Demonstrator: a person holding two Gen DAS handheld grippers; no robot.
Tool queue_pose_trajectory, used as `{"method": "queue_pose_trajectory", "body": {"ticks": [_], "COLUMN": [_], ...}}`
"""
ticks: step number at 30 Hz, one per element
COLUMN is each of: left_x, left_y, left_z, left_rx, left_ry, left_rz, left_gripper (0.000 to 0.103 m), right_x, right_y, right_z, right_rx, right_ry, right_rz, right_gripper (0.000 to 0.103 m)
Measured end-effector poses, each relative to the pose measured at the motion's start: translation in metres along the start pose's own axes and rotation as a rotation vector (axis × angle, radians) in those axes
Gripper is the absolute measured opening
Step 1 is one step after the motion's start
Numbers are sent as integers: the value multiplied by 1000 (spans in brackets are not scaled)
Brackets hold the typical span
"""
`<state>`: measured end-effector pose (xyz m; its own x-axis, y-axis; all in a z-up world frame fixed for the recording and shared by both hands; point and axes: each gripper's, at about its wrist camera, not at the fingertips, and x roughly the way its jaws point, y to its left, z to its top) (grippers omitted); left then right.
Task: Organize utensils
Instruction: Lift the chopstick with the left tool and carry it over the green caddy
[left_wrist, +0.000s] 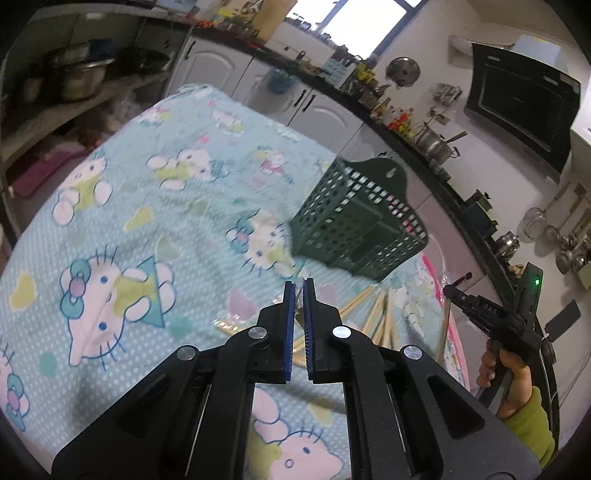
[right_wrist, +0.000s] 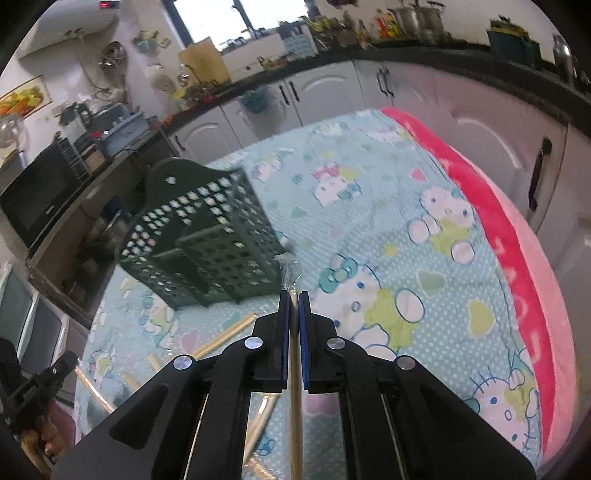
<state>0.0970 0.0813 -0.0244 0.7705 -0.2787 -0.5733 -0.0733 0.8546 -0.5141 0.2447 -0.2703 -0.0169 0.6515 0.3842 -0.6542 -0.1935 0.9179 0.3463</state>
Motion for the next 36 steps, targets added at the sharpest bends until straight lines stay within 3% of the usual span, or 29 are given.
{"method": "queue_pose_trajectory", "body": {"ticks": [11,27,36], "left_x": [-9,-11,-19], "left_y": [-39,-78,-102], "left_z": [15,39,67], "left_rx": [89,150,175], "left_ry": [-37,-54,-119], "left_rz": [-59,-141,-178], "left_gripper": [2,1,1], "right_x": [-36,-79,-93], "right_y": [33,57,68], "right_z": [13,31,44], "right_rx": [-88,-185,-207], "right_ry": [-97,-261,-318], "right_rz": [71,91,115], "right_gripper": [5,5,5]}}
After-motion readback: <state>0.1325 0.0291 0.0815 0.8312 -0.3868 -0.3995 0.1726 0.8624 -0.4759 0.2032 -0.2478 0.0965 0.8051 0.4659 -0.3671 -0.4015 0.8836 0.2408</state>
